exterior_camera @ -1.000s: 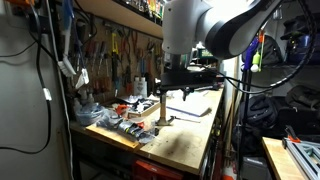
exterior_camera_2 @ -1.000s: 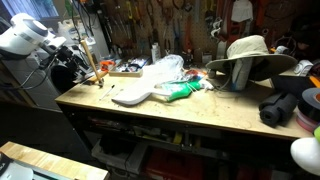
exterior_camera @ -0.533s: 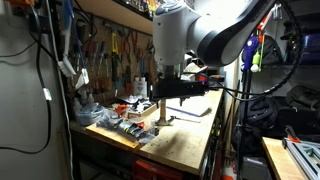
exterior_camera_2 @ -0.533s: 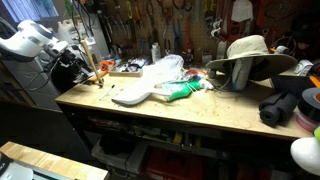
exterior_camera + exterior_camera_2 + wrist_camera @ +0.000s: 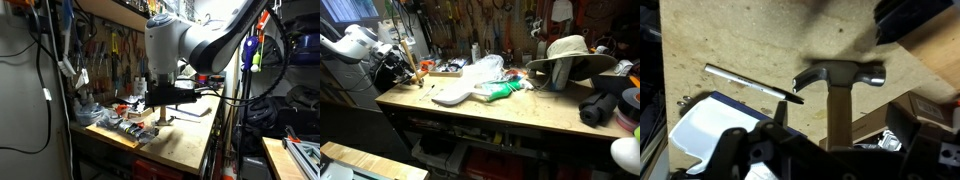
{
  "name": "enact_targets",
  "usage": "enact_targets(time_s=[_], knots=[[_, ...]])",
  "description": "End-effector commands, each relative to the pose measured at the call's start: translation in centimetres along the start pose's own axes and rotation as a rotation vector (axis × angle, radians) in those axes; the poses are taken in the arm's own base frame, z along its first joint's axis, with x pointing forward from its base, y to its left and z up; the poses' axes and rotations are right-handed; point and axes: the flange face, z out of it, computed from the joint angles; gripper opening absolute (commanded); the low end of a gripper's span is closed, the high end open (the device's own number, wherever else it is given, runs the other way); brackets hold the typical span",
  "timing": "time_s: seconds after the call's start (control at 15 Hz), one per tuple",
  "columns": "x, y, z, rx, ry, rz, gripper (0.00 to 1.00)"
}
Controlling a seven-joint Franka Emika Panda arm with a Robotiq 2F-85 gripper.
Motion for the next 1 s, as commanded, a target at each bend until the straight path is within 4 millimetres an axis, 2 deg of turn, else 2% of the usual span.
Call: enact_targets(time_s=[0.0, 0.93], knots=[[-0.1, -0.8, 0.9, 0.004, 0.034, 0.020, 1.00], [-0.9, -2.3, 3.7, 0.014, 0.055, -0.011, 1.00]])
